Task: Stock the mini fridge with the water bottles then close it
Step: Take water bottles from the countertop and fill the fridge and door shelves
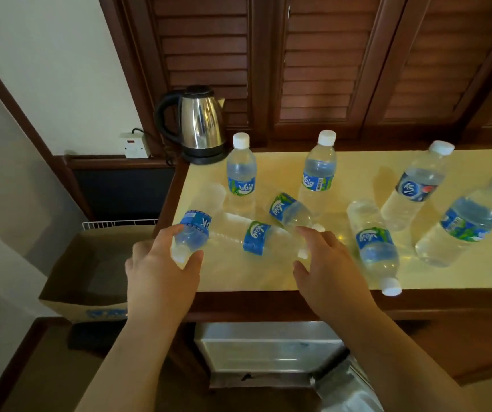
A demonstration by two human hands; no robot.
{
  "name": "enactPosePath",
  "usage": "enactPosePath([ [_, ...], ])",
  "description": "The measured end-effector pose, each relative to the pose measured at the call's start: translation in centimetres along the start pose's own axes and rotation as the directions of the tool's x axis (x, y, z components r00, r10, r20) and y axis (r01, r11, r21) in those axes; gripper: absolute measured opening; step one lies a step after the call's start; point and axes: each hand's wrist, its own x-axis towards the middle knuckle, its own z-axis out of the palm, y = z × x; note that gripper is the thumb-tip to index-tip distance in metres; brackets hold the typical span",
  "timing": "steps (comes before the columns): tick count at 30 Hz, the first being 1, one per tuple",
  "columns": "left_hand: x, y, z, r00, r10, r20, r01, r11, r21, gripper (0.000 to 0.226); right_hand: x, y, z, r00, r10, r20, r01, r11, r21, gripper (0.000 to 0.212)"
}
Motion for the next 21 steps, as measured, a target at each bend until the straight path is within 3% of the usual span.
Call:
enactPosePath([
  [4, 2.2, -0.6, 2.4, 0.990, -0.095, 0.100, 0.100, 0.994, -0.038, 0.067, 2.1, 1.5, 2.7, 0.996, 0.071, 0.055, -0.068, 0.996, -0.053, 0.063],
  [8, 2.6, -0.9, 3.4, 0.982, -0.172, 0.080, 0.179, 0.979, -0.101, 0.052, 2.1, 2.1, 3.9, 0.999, 0.049, -0.011, -0.049, 0.998, -0.026, 0.044],
  [13, 0.4, -1.6, 1.9, 0.997, -0.071, 0.004, 0.071, 0.997, -0.014, 0.040, -2.0, 1.7, 3.6, 0.997, -0.014, -0.072, 0.021, 0.994, 0.105, 0.043],
  [18, -6.2, -3.0, -2.4, 0.989, 0.100, -0.112, -0.107, 0.993, -0.057, 0.039, -9.6, -0.1, 1.6, 0.948, -0.045, -0.316, 0.113, 0.973, 0.199, 0.032],
  [21, -10.6, -4.2, -5.1, 0.977, 0.133, -0.166, -0.155, 0.980, -0.128, 0.041, -14.0, -1.1, 0.0, 0.910, -0.065, -0.410, 0.160, 0.967, 0.200, 0.026],
])
